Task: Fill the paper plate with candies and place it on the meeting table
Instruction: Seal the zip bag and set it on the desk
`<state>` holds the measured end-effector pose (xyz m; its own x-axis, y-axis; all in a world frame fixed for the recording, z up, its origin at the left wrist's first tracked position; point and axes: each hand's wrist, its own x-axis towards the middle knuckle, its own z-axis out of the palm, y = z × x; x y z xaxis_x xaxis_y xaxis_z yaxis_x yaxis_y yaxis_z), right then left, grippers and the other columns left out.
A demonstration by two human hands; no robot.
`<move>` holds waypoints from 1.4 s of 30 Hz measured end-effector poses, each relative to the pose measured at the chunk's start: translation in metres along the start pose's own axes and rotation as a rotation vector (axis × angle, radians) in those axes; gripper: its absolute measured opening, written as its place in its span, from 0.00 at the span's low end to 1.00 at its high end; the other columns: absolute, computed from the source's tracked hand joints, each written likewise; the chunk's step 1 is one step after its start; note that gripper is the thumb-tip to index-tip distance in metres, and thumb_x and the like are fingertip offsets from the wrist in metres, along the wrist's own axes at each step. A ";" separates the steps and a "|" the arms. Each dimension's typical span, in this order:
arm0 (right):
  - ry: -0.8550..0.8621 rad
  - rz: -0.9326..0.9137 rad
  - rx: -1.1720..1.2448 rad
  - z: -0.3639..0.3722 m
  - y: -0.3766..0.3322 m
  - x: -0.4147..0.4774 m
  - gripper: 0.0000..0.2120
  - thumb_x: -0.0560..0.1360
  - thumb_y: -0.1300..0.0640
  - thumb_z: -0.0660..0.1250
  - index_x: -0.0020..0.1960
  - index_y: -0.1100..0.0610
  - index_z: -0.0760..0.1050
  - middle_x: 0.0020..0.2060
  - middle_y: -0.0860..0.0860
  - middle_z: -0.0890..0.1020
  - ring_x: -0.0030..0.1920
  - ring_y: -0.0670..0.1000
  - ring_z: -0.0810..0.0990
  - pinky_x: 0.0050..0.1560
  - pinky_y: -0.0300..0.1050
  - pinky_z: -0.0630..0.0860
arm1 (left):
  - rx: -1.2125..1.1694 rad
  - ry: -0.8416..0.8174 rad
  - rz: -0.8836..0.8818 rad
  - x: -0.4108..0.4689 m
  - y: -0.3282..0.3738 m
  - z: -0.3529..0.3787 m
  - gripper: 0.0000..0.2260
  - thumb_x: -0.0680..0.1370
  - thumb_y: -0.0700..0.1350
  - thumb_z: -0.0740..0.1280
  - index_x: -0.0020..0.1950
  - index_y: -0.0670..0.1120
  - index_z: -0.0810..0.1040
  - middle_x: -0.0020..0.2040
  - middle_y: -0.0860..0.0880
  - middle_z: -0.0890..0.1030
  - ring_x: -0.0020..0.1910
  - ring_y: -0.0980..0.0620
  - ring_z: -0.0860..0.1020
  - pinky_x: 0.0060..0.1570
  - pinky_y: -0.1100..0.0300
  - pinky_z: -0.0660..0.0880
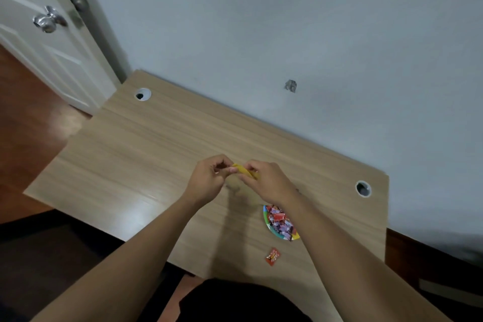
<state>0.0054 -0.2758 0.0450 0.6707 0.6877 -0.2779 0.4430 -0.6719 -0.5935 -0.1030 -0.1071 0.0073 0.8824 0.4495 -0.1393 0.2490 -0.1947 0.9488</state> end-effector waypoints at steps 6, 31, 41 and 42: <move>0.075 -0.013 -0.062 -0.001 -0.014 0.010 0.14 0.77 0.40 0.71 0.46 0.50 0.78 0.35 0.48 0.82 0.41 0.54 0.81 0.43 0.52 0.80 | -0.129 -0.010 -0.039 0.000 0.002 -0.005 0.02 0.79 0.42 0.77 0.48 0.44 0.87 0.44 0.42 0.87 0.42 0.56 0.82 0.45 0.58 0.78; 0.123 -0.100 -0.254 -0.002 -0.078 0.014 0.14 0.81 0.40 0.68 0.50 0.50 0.83 0.45 0.52 0.87 0.50 0.59 0.83 0.41 0.49 0.73 | -0.170 0.478 -0.251 0.021 -0.007 -0.080 0.06 0.78 0.41 0.76 0.43 0.46 0.83 0.46 0.38 0.88 0.44 0.49 0.83 0.54 0.52 0.79; 0.093 -0.124 -0.280 0.008 -0.070 0.007 0.17 0.80 0.37 0.67 0.51 0.49 0.83 0.45 0.52 0.87 0.50 0.59 0.83 0.45 0.53 0.80 | -0.184 0.544 -0.307 0.020 -0.020 -0.112 0.09 0.80 0.40 0.75 0.40 0.49 0.81 0.45 0.42 0.86 0.46 0.48 0.83 0.56 0.53 0.79; 0.088 -0.121 -0.275 0.009 -0.068 0.007 0.17 0.80 0.36 0.67 0.51 0.49 0.83 0.44 0.52 0.86 0.49 0.58 0.83 0.45 0.53 0.80 | -0.186 0.543 -0.309 0.020 -0.020 -0.114 0.09 0.80 0.40 0.75 0.41 0.49 0.81 0.45 0.42 0.86 0.46 0.48 0.83 0.55 0.54 0.78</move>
<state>-0.0255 -0.2229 0.0770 0.6468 0.7490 -0.1435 0.6594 -0.6438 -0.3883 -0.1359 0.0048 0.0174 0.4413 0.8469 -0.2968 0.3425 0.1467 0.9280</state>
